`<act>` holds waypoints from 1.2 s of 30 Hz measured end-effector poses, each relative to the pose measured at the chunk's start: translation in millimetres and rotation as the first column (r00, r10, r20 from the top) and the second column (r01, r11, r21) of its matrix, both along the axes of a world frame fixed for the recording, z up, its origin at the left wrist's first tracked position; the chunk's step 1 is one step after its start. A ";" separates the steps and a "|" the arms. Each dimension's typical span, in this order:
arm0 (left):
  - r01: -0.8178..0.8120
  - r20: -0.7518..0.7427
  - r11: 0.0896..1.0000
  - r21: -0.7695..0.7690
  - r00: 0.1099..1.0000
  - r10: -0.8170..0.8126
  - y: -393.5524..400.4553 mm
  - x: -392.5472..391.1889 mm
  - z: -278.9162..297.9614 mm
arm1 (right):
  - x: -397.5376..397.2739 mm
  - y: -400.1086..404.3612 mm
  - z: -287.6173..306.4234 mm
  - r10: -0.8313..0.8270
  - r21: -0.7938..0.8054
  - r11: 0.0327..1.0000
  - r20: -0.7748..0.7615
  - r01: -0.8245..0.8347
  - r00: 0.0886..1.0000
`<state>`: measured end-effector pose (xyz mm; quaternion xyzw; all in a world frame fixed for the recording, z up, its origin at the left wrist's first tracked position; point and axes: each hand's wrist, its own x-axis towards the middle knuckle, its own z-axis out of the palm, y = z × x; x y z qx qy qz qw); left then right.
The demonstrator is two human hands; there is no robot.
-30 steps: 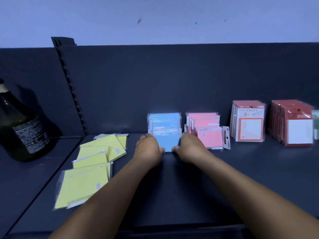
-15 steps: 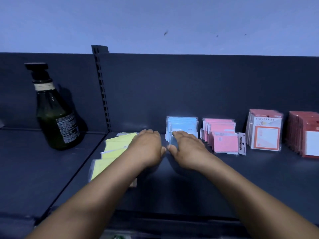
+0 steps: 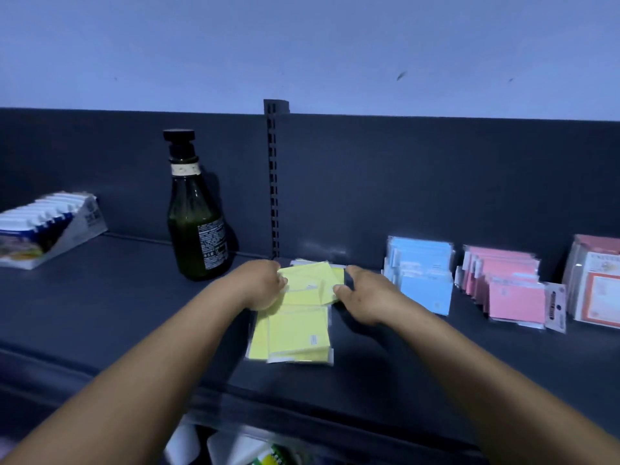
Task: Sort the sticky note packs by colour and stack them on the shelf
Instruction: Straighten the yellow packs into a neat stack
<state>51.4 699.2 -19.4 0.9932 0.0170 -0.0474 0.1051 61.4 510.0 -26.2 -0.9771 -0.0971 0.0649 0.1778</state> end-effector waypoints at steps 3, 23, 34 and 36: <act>-0.050 -0.033 0.991 -0.126 0.998 0.046 5.0 9.9 -0.9 | 13.9 3.4 -1.6 -0.036 0.025 0.999 -0.040 0.037 0.999; -0.322 -0.245 0.724 -0.610 0.946 0.213 11.6 81.0 -26.6 | 78.4 15.4 -24.1 -0.161 0.504 0.804 -0.329 0.317 0.931; -0.255 -0.203 0.550 -0.795 0.967 0.155 8.4 74.4 -37.0 | 71.0 11.7 -25.3 -0.118 0.637 0.729 -0.243 0.250 0.963; -0.276 -0.204 0.579 -0.767 0.961 0.188 5.8 76.1 -38.0 | 71.6 15.3 -25.7 -0.109 0.612 0.743 -0.290 0.272 0.951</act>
